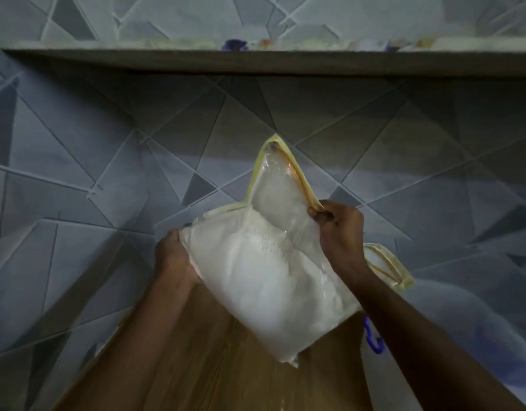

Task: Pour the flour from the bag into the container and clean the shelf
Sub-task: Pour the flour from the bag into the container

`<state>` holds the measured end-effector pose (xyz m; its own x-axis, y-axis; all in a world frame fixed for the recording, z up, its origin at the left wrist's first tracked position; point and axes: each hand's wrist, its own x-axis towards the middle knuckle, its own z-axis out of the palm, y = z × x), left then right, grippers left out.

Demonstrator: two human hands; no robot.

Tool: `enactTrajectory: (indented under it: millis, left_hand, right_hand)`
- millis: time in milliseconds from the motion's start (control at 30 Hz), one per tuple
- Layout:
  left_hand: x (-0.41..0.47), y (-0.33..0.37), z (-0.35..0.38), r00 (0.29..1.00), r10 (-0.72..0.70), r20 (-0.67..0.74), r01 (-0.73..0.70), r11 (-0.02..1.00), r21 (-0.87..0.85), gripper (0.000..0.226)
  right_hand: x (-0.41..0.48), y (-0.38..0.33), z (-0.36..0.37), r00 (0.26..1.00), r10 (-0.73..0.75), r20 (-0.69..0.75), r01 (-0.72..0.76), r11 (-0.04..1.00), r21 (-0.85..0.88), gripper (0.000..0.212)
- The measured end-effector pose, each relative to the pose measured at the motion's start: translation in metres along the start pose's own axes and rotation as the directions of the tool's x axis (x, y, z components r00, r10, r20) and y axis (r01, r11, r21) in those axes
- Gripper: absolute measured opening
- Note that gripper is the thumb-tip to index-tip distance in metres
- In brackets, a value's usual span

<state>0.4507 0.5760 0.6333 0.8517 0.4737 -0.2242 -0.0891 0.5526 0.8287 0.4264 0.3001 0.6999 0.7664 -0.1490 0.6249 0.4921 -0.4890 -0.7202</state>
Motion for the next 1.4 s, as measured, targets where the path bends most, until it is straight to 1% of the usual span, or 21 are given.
enactTrajectory:
  millis: [33, 67, 133, 200, 233, 267, 367, 400, 467, 600, 667, 733, 833, 933, 1100, 1200, 1300, 1400]
  left_hand:
    - [0.004, 0.003, 0.005, 1.000, 0.012, 0.000, -0.012, 1.000, 0.014, 0.064]
    - [0.000, 0.009, 0.016, 0.998, 0.031, -0.046, -0.030, 0.999, 0.020, 0.062]
    - [-0.019, 0.024, 0.042, 0.996, 0.055, -0.071, -0.054, 0.998, 0.021, 0.048]
    - [-0.042, 0.035, 0.067, 0.992, 0.104, -0.065, -0.105, 0.994, -0.026, 0.035]
    - [-0.047, 0.036, 0.079, 0.990, 0.122, -0.072, -0.125, 0.991, -0.039, 0.032]
    - [-0.048, 0.036, 0.088, 0.988, 0.128, -0.082, -0.133, 0.989, -0.062, 0.032]
    - [-0.048, 0.042, 0.109, 0.993, 0.105, -0.059, -0.113, 0.984, -0.139, 0.039]
    - [-0.053, 0.040, 0.117, 0.993, 0.096, -0.061, -0.103, 0.986, -0.131, 0.039]
    - [-0.061, 0.040, 0.128, 0.993, 0.105, -0.056, -0.112, 0.984, -0.140, 0.037]
    - [-0.070, 0.034, 0.147, 0.993, 0.113, -0.046, -0.118, 0.982, -0.146, 0.041]
    - [-0.073, 0.031, 0.157, 0.983, 0.176, -0.046, -0.180, 0.978, -0.108, 0.041]
    - [-0.074, 0.027, 0.167, 0.976, 0.212, -0.050, -0.215, 0.973, -0.080, 0.041]
    - [-0.065, 0.018, 0.179, 0.966, 0.251, -0.056, -0.253, 0.967, -0.031, 0.041]
    - [-0.092, 0.014, 0.197, 0.963, 0.265, -0.048, -0.264, 0.964, 0.030, 0.044]
    - [-0.111, 0.001, 0.224, 0.930, 0.367, -0.029, -0.356, 0.917, 0.181, 0.038]
    - [-0.116, -0.001, 0.236, 0.918, 0.394, -0.041, -0.378, 0.903, 0.202, 0.031]
    - [-0.119, -0.007, 0.247, 0.902, 0.430, -0.036, -0.406, 0.873, 0.271, 0.040]
    - [-0.128, -0.015, 0.259, 0.885, 0.465, -0.024, -0.436, 0.845, 0.309, 0.041]
  right_hand:
    - [0.003, -0.001, -0.006, 1.000, 0.019, -0.009, -0.019, 1.000, 0.019, 0.017]
    - [0.006, -0.002, -0.012, 0.999, 0.032, -0.018, -0.031, 0.999, 0.035, 0.016]
    - [0.012, 0.000, -0.027, 0.998, 0.038, -0.039, -0.037, 0.998, 0.042, 0.014]
    - [0.019, 0.003, -0.040, 0.997, 0.052, -0.057, -0.050, 0.998, 0.040, 0.014]
    - [0.021, 0.005, -0.049, 0.996, 0.063, -0.063, -0.061, 0.997, 0.039, 0.016]
    - [0.024, 0.006, -0.057, 0.996, 0.068, -0.062, -0.066, 0.997, 0.033, 0.022]
    - [0.028, 0.010, -0.076, 0.998, 0.061, -0.034, -0.061, 0.998, 0.012, 0.049]
    - [0.028, 0.013, -0.086, 0.998, 0.060, -0.028, -0.060, 0.998, -0.002, 0.052]
    - [0.030, 0.020, -0.099, 0.998, 0.057, -0.014, -0.057, 0.998, -0.036, 0.050]
    - [0.033, 0.037, -0.121, 0.998, 0.057, 0.022, -0.054, 0.992, -0.112, 0.036]
    - [0.034, 0.043, -0.130, 0.998, 0.058, 0.021, -0.055, 0.990, -0.131, 0.026]
    - [0.036, 0.050, -0.136, 0.998, 0.069, 0.015, -0.067, 0.990, -0.128, 0.023]
    - [0.038, 0.063, -0.147, 0.994, 0.112, 0.011, -0.111, 0.990, -0.087, 0.023]
    - [0.037, 0.075, -0.157, 0.989, 0.143, 0.031, -0.142, 0.989, -0.031, 0.025]
    - [0.036, 0.095, -0.171, 0.986, 0.164, 0.028, -0.165, 0.985, 0.050, 0.019]
    - [0.038, 0.108, -0.177, 0.985, 0.170, 0.039, -0.172, 0.982, 0.076, 0.022]
    - [0.041, 0.118, -0.184, 0.974, 0.220, 0.059, -0.225, 0.968, 0.110, 0.023]
    - [0.043, 0.132, -0.188, 0.962, 0.259, 0.080, -0.269, 0.951, 0.150, 0.022]
